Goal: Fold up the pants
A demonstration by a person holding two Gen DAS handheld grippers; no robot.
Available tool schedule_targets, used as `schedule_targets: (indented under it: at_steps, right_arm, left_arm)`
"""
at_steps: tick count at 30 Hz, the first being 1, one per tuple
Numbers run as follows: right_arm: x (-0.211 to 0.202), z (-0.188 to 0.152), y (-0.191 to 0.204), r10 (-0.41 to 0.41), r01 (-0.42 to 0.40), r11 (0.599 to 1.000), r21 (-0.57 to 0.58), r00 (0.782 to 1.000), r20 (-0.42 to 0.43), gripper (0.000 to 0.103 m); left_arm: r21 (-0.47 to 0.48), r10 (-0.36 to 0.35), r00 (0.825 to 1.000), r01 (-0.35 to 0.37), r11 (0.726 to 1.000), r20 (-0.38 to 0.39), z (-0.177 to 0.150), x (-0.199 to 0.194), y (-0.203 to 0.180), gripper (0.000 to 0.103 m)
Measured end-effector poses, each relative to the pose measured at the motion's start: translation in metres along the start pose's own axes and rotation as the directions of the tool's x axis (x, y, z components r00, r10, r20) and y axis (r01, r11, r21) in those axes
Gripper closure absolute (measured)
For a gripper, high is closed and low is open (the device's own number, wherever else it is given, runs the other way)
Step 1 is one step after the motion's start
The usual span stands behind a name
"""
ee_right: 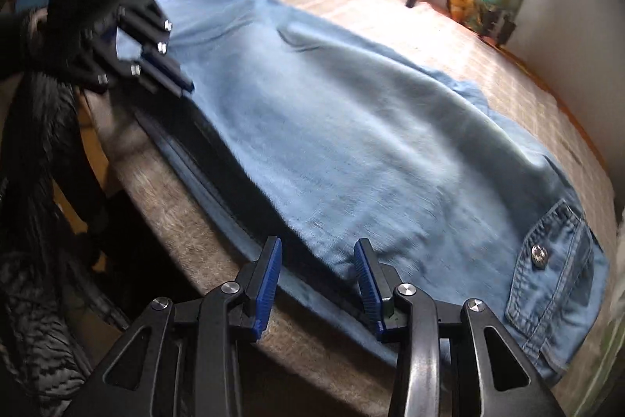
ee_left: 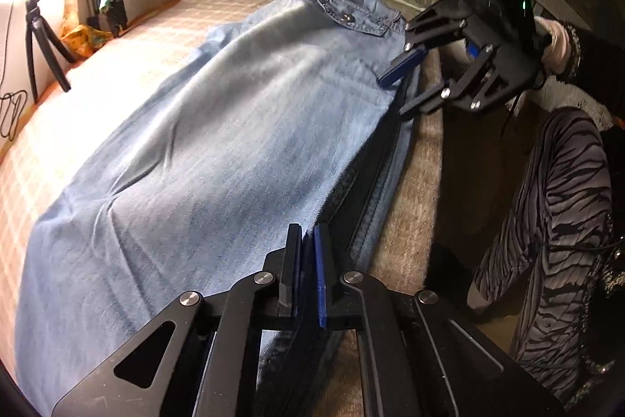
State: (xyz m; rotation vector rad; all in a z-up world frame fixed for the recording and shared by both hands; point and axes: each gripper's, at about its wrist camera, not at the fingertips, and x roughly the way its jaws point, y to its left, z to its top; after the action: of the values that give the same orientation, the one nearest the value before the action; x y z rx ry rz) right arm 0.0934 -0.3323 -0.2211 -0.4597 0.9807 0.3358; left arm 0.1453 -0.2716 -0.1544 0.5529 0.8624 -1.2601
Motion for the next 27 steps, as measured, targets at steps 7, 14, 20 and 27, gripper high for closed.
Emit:
schedule_targets:
  at_steps: [7, 14, 20, 27]
  right_arm:
    - [0.001, 0.008, 0.006, -0.038, 0.037, 0.999, -0.029, 0.998, -0.041, 0.101]
    - [0.003, -0.005, 0.003, 0.015, -0.018, 1.0, -0.021, 0.993, -0.115, 0.095]
    - [-0.04, 0.032, -0.054, 0.144, -0.16, 0.98, 0.122, 0.981, 0.133, 0.056]
    - [0.01, 0.076, -0.18, -0.007, -0.07, 0.891, 0.448, 0.985, 0.17, 0.042]
  left_arm:
    - [0.018, -0.012, 1.0, 0.013, 1.0, -0.006, -0.003, -0.004, -0.005, 0.099]
    - [0.005, -0.087, 0.995, 0.088, 0.996, -0.048, -0.019, 0.015, -0.016, 0.1]
    - [-0.068, -0.06, 0.998, 0.06, 0.996, 0.007, -0.015, -0.021, -0.005, 0.094]
    - [-0.281, 0.102, 0.983, -0.056, 0.958, 0.152, -0.045, -0.104, 0.047, 0.082]
